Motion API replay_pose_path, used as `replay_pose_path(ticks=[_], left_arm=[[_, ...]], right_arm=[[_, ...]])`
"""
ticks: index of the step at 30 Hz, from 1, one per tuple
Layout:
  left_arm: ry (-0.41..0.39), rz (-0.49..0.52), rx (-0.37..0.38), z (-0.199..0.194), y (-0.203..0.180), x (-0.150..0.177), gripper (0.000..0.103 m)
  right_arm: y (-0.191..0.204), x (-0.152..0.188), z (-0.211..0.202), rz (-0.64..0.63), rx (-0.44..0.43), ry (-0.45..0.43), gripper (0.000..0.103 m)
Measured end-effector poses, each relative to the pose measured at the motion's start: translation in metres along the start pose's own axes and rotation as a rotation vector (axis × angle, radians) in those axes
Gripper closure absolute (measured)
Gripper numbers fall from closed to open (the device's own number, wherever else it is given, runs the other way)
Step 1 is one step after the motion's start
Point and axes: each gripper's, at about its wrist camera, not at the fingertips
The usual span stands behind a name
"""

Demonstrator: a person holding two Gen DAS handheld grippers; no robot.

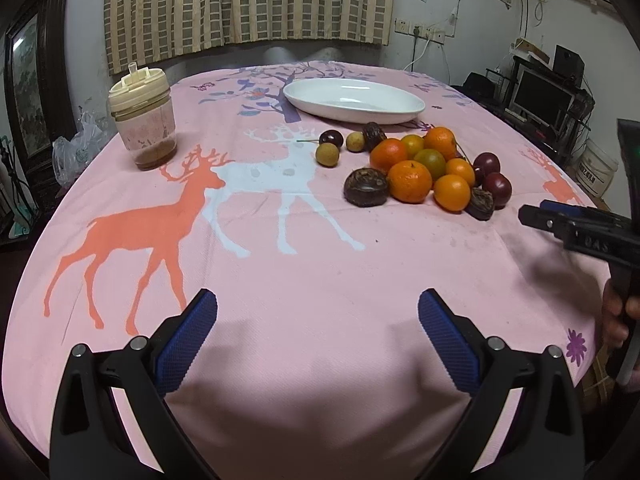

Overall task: Organize fruits
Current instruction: 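Grasp a dark red plum with the right gripper while the left gripper grasps a dark brown round fruit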

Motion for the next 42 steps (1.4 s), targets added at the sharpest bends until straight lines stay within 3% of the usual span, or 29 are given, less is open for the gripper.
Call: replay_pose_path(ticks=[4,13,15,16,20,25,27,39,41,42], left_arm=[[-0.004,0.013,0.018,0.005,0.003,-0.01,0.004],[0.03,0.041,0.101,0.018,0.006,-0.031,0.004],[0.034,0.062,0.112,0.02,0.006,-0.037,0.004],[0.033,0.077,0.118,0.021,0.005,-0.041,0.004],[0.028,0.15,0.147,0.032,-0.001,-0.058,0.005],[0.072,0.255,0.224,0.059,-0.014,-0.079,0.035],[0.095,0.287,0.24,0.073,-0.018,-0.084,0.042],[0.185,0.358,0.26,0.118,-0.032,-0.092,0.047],[0.178,0.367,0.266,0.119,-0.034,-0.092,0.053],[0.177,0.368,0.279,0.118,-0.034,-0.092,0.061]], right_arm=[[-0.01,-0.011,0.016,0.038,-0.018,0.038,0.051],[-0.02,-0.026,0.038,0.099,-0.085,0.065,0.052],[-0.021,-0.028,0.04,0.103,-0.101,0.066,0.056],[-0.022,-0.029,0.041,0.108,-0.122,0.064,0.063],[-0.03,-0.029,0.043,0.152,-0.168,0.058,0.064],[-0.045,-0.027,0.047,0.236,-0.252,0.061,0.064],[-0.043,-0.028,0.047,0.232,-0.249,0.062,0.064],[-0.045,-0.027,0.047,0.247,-0.267,0.063,0.064],[-0.045,-0.027,0.047,0.245,-0.263,0.062,0.064],[-0.044,-0.027,0.047,0.245,-0.264,0.062,0.064]])
Point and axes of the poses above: each gripper's, at about its wrist camera, not at the fingertips, and z roughly the way its jaws point, y to its left, x to its underside
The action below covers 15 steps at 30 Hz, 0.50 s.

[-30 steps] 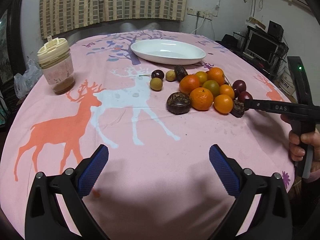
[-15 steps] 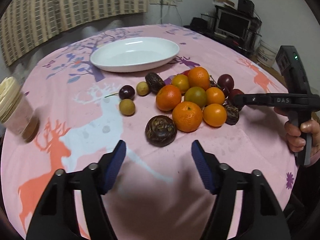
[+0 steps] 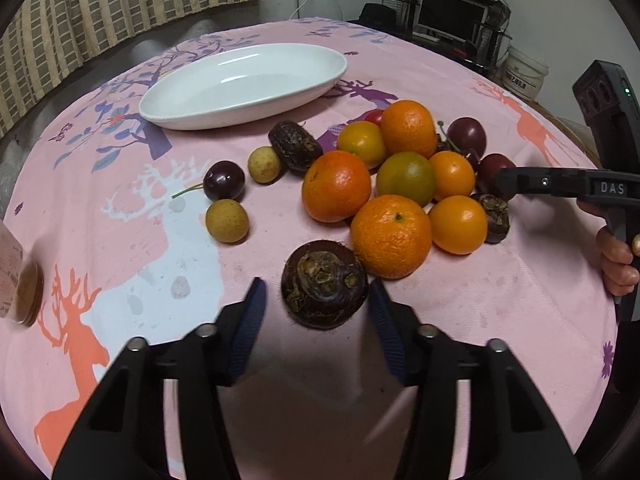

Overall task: Organize fruits
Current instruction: 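Grasp a dark red plum with the right gripper while the left gripper grasps a dark brown round fruit, then carry both fruits over the white plate and open both grippers to release them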

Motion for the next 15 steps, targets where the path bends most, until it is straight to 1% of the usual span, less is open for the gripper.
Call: replay_pose_path(ticks=[4,6,7,9,10,12,14,15], left_arm=[[-0.003,0.002,0.002,-0.001,-0.001,0.0,0.061],[-0.006,-0.013,0.018,-0.006,0.001,0.0,0.062],[-0.019,-0.017,0.023,-0.011,0.002,-0.001,0.062],[-0.068,-0.027,0.027,-0.027,0.006,-0.006,0.062],[-0.092,-0.042,0.032,-0.033,0.01,-0.011,0.062],[-0.14,-0.096,0.045,-0.043,0.022,-0.03,0.062],[-0.188,-0.153,0.033,-0.043,0.034,-0.056,0.062],[-0.197,-0.177,0.024,-0.039,0.039,-0.069,0.062]], right_arm=[[-0.001,0.002,-0.004,-0.003,-0.014,-0.001,0.064],[0.001,0.002,-0.012,-0.017,-0.018,-0.013,0.064],[0.002,0.001,-0.018,-0.019,-0.032,-0.021,0.064],[0.004,-0.006,-0.027,-0.019,-0.072,-0.038,0.064],[0.009,-0.014,-0.032,-0.031,-0.088,-0.056,0.064],[0.023,-0.038,-0.034,-0.09,-0.075,-0.104,0.064],[0.035,-0.065,-0.024,-0.123,-0.065,-0.137,0.064],[0.04,-0.077,-0.016,-0.13,-0.067,-0.138,0.064]])
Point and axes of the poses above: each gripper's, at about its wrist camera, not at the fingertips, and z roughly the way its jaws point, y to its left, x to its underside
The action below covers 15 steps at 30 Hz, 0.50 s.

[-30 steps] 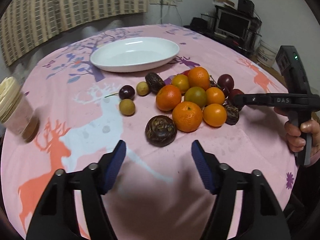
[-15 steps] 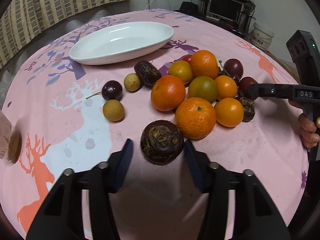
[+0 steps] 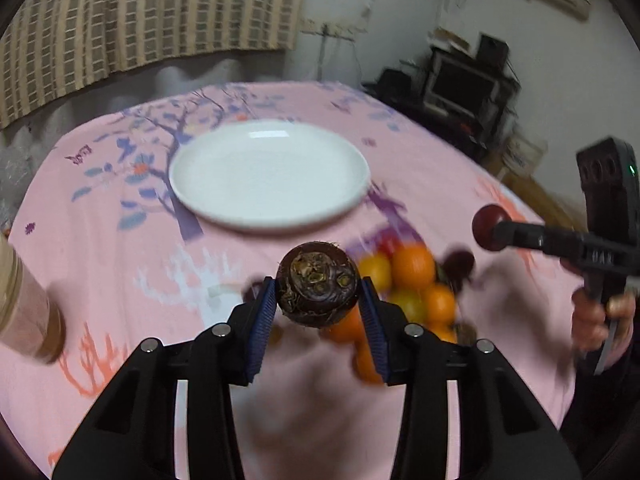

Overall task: Organize fruits
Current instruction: 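Carry both fruits over the white plate and open both grippers to release them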

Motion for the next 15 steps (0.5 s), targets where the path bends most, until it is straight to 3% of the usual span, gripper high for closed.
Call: replay_pose_path(ticks=[2,7,15], left_arm=[[-0.005,-0.057,-0.018,0.022,0.009,-0.026,0.062],[0.047,-0.156,-0.109,0.084,0.033,-0.067,0.062],[0.135,-0.206,-0.136,0.129,0.055,-0.072,0.061]], right_arm=[[0.002,-0.028,0.032,-0.009,0.016,0.022,0.064],[0.004,-0.07,0.109,-0.068,0.15,0.114,0.064],[0.004,-0.078,0.167,-0.074,0.197,0.226,0.063]])
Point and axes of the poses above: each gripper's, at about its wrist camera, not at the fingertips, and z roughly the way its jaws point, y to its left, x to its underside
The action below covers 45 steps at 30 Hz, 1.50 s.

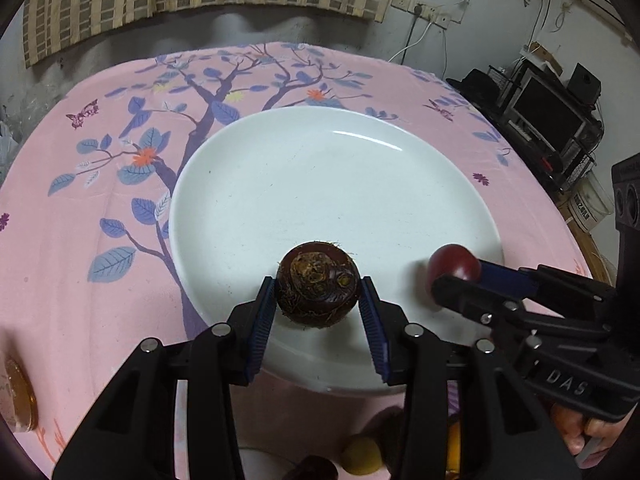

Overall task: Organize fruits
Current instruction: 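Carry both fruits over the white plate and open both grippers to release them, then grasp a tangerine with the left gripper while the right gripper grasps another tangerine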

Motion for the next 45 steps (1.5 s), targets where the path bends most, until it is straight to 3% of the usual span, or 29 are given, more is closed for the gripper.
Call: replay_pose_path(ticks=[2,5,7,11,15,19,24,30,35,39,45], left_arm=[[-0.002,0.001,-0.015,0.002,0.0,0.0,0.059],[-0.023,0.005,-0.017,-0.006,0.0,0.001,0.043],[-0.064,-0.017,-0.025,-0.024,0.003,0.003,0.018],[-0.139,-0.014,-0.025,-0.062,0.0,0.013,0.013],[-0.152,-0.014,-0.002,-0.086,-0.002,0.036,0.006],[-0.144,0.026,-0.006,-0.098,-0.004,0.07,0.006],[-0.159,0.085,0.0,-0.108,-0.005,0.106,0.006],[-0.127,0.114,0.035,-0.109,-0.006,0.129,0.006],[-0.121,0.134,0.057,-0.112,-0.012,0.135,0.006],[-0.103,0.163,0.081,-0.111,-0.02,0.138,0.006],[-0.045,0.248,0.157,-0.106,-0.036,0.146,0.006]], right_arm=[[0.001,0.001,0.0,-0.011,-0.006,-0.002,0.057],[-0.003,0.001,-0.017,0.002,-0.011,-0.027,0.04],[-0.008,0.002,-0.033,0.011,-0.029,-0.057,0.031],[-0.018,0.018,-0.067,0.001,-0.086,-0.128,0.026],[-0.027,0.05,-0.092,-0.019,-0.108,-0.197,0.023],[-0.024,0.076,-0.09,-0.065,-0.118,-0.143,0.023],[-0.009,0.093,-0.081,-0.107,-0.191,-0.037,0.023],[0.006,0.108,-0.084,-0.194,-0.129,-0.032,0.036],[0.008,0.11,-0.08,-0.212,-0.11,-0.019,0.039],[0.008,0.111,-0.075,-0.219,-0.107,-0.005,0.057],[0.001,0.106,-0.084,-0.168,-0.163,-0.036,0.059]])
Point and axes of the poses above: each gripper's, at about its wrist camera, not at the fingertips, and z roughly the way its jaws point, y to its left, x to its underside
